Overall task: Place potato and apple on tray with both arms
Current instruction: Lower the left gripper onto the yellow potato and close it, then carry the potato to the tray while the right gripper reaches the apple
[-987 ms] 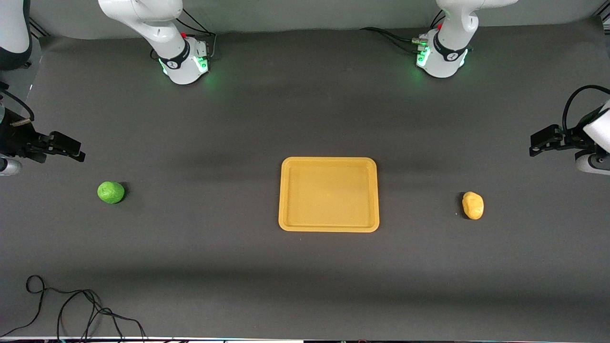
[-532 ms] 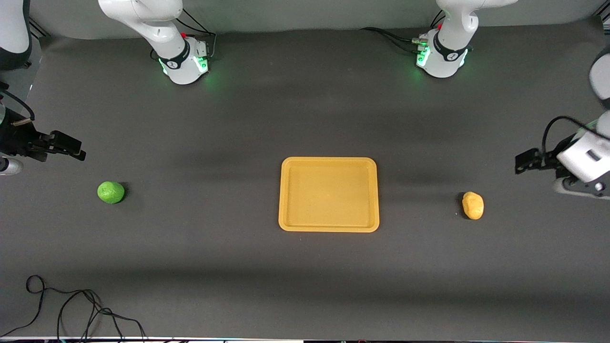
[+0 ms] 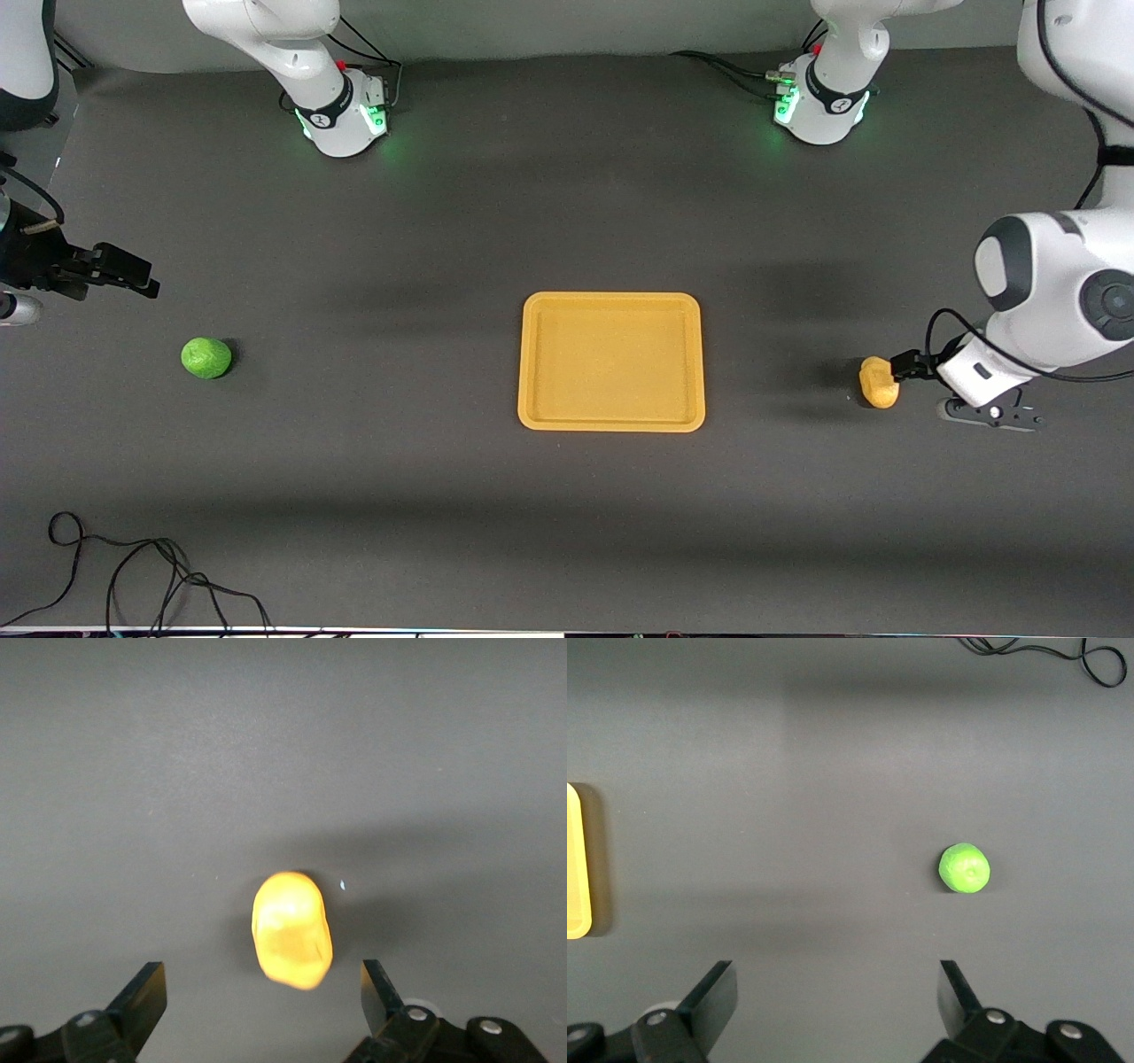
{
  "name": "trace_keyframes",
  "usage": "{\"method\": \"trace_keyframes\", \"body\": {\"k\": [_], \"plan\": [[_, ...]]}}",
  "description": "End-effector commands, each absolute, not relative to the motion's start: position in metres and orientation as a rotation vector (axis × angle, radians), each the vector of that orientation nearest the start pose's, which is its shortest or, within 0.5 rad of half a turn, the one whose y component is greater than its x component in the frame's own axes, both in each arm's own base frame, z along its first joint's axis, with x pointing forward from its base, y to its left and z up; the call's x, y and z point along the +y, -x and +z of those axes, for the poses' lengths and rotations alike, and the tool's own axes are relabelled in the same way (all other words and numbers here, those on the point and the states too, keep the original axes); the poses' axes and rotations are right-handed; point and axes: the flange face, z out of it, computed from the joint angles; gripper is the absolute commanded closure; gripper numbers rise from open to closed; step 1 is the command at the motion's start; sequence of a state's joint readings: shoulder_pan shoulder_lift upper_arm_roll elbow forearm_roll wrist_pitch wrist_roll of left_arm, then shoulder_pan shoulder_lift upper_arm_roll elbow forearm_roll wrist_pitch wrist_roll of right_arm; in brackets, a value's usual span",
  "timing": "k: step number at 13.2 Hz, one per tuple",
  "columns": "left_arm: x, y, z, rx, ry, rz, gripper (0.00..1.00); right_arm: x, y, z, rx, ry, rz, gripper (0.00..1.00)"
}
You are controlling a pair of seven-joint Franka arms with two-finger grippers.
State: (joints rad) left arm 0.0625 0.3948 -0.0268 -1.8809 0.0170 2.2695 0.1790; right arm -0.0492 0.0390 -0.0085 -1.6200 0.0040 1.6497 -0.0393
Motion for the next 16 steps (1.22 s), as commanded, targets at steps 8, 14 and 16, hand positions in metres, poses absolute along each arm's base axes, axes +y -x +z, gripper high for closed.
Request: {"method": "trace_keyframes", "body": {"k": [8,14,16], "plan": [[0.023,-0.614,0.194,0.306,3.137,0.114,0.66,-0.033,-0.568,0.589,0.057,3.148,0.02,0.0],[-0.024,-0.638,0.302,0.166,3.157,0.099,0.73,-0.035,-0.568,0.587,0.054,3.15,0.027,0.0],[-0.082,-0.645,0.322,0.07,3.189,0.124,0.74,-0.037,-0.57,0.585,0.052,3.15,0.03,0.0]]}}
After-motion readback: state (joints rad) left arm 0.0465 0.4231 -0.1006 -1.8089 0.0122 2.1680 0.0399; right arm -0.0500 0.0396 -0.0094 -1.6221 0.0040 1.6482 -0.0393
